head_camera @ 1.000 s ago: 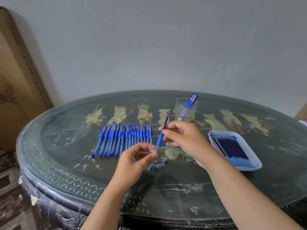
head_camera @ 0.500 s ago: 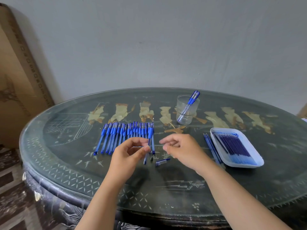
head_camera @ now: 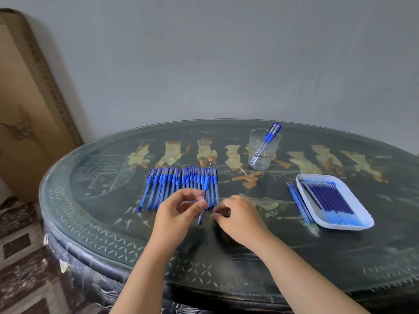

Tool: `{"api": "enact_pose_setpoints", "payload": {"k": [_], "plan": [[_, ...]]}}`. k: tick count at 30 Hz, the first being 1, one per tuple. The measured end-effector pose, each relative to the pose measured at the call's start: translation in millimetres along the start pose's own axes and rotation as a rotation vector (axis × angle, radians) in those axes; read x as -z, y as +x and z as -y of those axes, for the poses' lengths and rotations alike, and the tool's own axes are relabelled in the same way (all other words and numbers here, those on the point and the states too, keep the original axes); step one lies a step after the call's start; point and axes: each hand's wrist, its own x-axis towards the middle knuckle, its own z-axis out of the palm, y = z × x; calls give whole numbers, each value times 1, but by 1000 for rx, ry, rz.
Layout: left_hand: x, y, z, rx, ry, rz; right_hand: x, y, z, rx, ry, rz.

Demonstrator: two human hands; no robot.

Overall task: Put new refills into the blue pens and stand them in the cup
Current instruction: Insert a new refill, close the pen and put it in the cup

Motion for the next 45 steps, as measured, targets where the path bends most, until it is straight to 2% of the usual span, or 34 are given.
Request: {"api": "enact_pose_setpoints", "payload": {"k": [11,15,18,22,32,35,39,43,45], "plan": [[-1,-1,0,4,18,22,7,3,-3,-14,85,-47],[-3,-2,-1,15,-8,35,41,9,3,-29,311,-219],[-3,-3,-1,15,-6,55,74,13,15,-2,520,-270],[-5,-3,-2,-5,28,78,92,15,26,67,475,-209],[-7,-1,0,-27,52,92,89,12,25,94,294,-68],[-8,-1,1,-22,56,95,84,11,24,89,261,-74],[-9,-1,2,-24,39,100,76,9,21,62,336,-118],[-11,0,3,-21,30,104,74,2,15,22,531,-26],[-12,0,4,-24,32,106,71,1,13,31,598,-39]]}}
